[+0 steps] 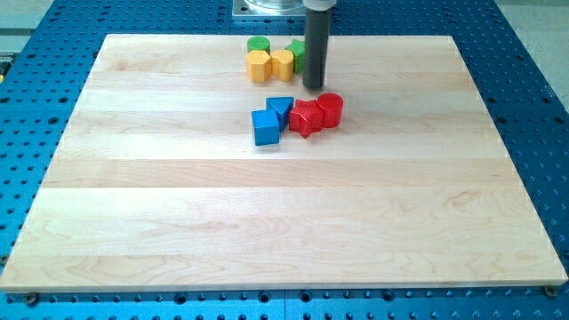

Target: Move the green star along with the green circle to the left of hexagon

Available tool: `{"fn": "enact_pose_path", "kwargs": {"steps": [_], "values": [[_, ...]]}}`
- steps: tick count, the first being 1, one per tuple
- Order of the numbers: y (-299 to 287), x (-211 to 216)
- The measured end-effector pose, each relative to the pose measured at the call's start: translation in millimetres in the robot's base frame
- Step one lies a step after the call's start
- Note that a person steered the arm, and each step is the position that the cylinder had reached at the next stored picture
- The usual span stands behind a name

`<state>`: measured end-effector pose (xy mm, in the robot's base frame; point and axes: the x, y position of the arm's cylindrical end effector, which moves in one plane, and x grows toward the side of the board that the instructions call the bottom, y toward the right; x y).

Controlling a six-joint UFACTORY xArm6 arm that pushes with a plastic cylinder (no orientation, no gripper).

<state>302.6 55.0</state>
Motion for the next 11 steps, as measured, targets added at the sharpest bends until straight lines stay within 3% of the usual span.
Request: {"fn": "enact_pose_path", "kwargs": {"steps": [2,5,7,11], "values": [[-7,-51],[-19,-53],[-30,-89],[-233,-89]]}}
